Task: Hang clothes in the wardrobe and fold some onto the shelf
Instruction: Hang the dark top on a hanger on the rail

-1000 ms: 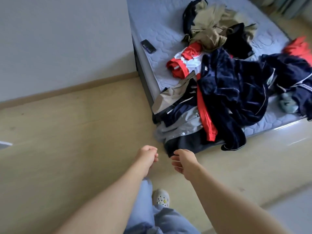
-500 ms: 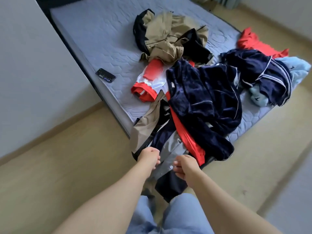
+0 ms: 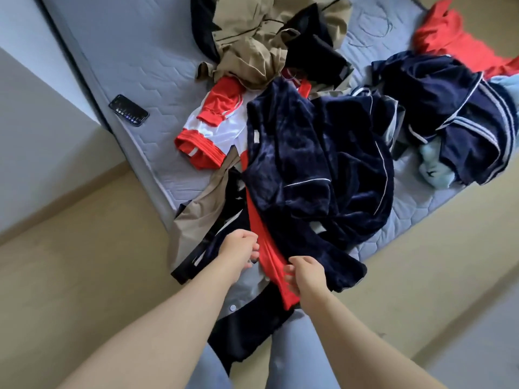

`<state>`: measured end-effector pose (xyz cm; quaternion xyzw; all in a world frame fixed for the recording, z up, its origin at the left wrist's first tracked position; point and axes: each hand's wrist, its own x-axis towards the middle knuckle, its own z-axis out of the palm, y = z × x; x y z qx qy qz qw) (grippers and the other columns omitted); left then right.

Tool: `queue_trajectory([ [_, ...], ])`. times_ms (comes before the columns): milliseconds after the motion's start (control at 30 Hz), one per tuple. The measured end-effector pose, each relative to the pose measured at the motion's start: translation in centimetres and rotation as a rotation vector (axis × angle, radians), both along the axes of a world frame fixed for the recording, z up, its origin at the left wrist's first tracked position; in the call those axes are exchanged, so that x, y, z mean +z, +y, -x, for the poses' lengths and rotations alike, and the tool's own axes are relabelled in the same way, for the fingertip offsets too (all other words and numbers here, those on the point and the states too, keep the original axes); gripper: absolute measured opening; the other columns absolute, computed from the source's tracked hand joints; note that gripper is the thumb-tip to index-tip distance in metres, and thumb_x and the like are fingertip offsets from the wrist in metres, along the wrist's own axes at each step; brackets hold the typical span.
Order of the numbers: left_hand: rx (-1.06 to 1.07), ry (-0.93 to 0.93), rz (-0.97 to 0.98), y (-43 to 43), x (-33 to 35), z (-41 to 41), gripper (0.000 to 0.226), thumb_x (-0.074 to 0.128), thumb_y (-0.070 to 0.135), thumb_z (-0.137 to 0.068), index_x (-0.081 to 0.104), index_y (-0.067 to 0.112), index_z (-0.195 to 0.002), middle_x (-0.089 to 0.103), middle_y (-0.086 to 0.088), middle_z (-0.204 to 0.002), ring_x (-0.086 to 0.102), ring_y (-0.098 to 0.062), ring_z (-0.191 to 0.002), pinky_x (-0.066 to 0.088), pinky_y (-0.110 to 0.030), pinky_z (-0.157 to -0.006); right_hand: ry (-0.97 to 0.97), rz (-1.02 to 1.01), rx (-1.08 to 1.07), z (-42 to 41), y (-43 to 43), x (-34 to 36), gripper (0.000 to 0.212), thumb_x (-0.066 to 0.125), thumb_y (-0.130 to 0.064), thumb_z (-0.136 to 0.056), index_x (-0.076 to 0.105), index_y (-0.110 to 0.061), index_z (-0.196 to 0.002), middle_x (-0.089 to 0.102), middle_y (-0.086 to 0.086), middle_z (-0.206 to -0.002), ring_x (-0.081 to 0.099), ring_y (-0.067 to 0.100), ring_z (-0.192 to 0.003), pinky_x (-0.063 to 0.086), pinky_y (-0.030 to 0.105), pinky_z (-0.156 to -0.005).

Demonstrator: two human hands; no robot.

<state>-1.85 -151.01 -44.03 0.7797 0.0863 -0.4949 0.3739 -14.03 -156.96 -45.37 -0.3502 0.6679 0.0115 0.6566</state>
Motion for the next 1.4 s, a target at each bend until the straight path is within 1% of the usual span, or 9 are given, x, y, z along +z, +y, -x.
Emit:
queue_trajectory([
  [233,0.1,0.085,-0.169,-10.2,-6.9,0.9,0.012,0.045,0.013,-0.092,0.053,0.018,-0.085,0.052,0.0,-0.083,0.052,-0.015,-0.071,0.044,-0.026,-0.065,0.08,-0.063,0.045,0.9,-9.2,-6.3,0.015,0.047,-0.009,-0.091,0.054,-0.013,-0.078,0.057,0.005,-0.069,0.047,0.016,-0.052,0.039,0.025,-0.048],
  [333,0.163,-0.016,-0.247,-12.8,-10.1,0.3,0.01,0.053,0.017,-0.09,0.055,0.013,-0.1,0.051,-0.012,-0.11,0.05,-0.027,-0.096,0.041,-0.033,-0.083,0.103,-0.085,0.075,0.8,-11.5,-8.3,0.016,0.047,-0.011,-0.091,0.054,-0.014,-0.076,0.057,0.003,-0.068,0.049,0.015,-0.053,0.041,0.024,-0.051],
  [400,0.268,-0.046,-0.299,-13.7,-12.0,0.0,0.055,0.059,0.029,-0.087,0.038,0.016,-0.136,0.037,-0.011,-0.138,0.043,-0.03,-0.119,0.037,-0.036,-0.095,0.093,-0.095,0.072,0.7,-12.6,-9.6,0.017,0.047,-0.011,-0.091,0.053,-0.014,-0.076,0.056,0.002,-0.068,0.048,0.014,-0.053,0.04,0.023,-0.05],
  [467,0.358,-0.046,-0.3,-14.7,-13.8,-0.4,0.077,0.065,0.035,-0.083,0.022,0.019,-0.145,0.032,-0.008,-0.144,0.04,-0.03,-0.126,0.036,-0.038,-0.098,0.089,-0.109,0.072,0.4,-13.6,-10.8,0.017,0.047,-0.011,-0.092,0.053,-0.015,-0.077,0.056,0.002,-0.069,0.048,0.013,-0.053,0.04,0.022,-0.049],
  [633,0.403,-0.061,-0.241,-15.5,-15.8,-0.8,0.057,0.058,-0.001,-0.078,0.037,0.015,-0.129,0.055,-0.013,-0.117,0.056,-0.026,-0.083,0.047,-0.031,-0.07,0.089,-0.092,0.109,-0.3,-14.1,-12.3,0.017,0.046,-0.013,-0.093,0.053,-0.017,-0.078,0.057,0.0,-0.069,0.05,0.012,-0.054,0.042,0.021,-0.049],
  [733,0.268,-0.155,-0.125,-13.7,-15.2,0.1,0.057,0.049,-0.004,-0.076,0.047,0.026,-0.124,0.063,-0.01,-0.112,0.062,-0.031,-0.093,0.051,-0.037,-0.077,0.083,-0.015,0.152,-0.9,-13.6,-12.1,0.017,0.044,-0.015,-0.093,0.053,-0.019,-0.079,0.057,-0.001,-0.071,0.05,0.012,-0.057,0.042,0.023,-0.055],
  [900,-0.023,-0.171,-0.038,-7.6,-13.3,0.2,0.048,0.046,-0.002,-0.077,0.055,0.035,-0.107,0.063,0.006,-0.085,0.057,-0.015,-0.076,0.045,-0.025,-0.062,0.036,0.131,0.129,-3.5,-12.9,-10.8,0.015,0.043,-0.013,-0.09,0.053,-0.021,-0.084,0.057,0.0,-0.081,0.05,0.012,-0.061,0.041,0.023,-0.056],
  [1100,-0.109,-0.194,-0.126,1.6,-11.8,-1.1,0.031,0.05,-0.003,-0.076,0.05,0.026,-0.066,0.052,0.005,-0.068,0.046,-0.011,-0.064,0.032,-0.025,-0.052,-0.025,0.219,0.397,-7.8,-9.1,-10.4,0.043,0.056,-0.028,-0.087,0.045,-0.024,-0.128,0.053,-0.001,-0.111,0.057,0.017,-0.094,0.05,0.035,-0.087],
  [1400,0.257,-0.194,-0.367,15.1,-10.8,-2.9,0.034,0.042,-0.017,-0.074,0.042,0.012,-0.057,0.039,-0.005,-0.053,0.033,-0.018,-0.05,0.029,-0.02,-0.04,-0.008,0.036,0.775,-9.5,3.0,-11.2,0.03,0.047,-0.017,-0.089,0.048,-0.027,-0.116,0.049,-0.005,-0.071,0.047,0.012,-0.059,0.04,0.026,-0.053],
])
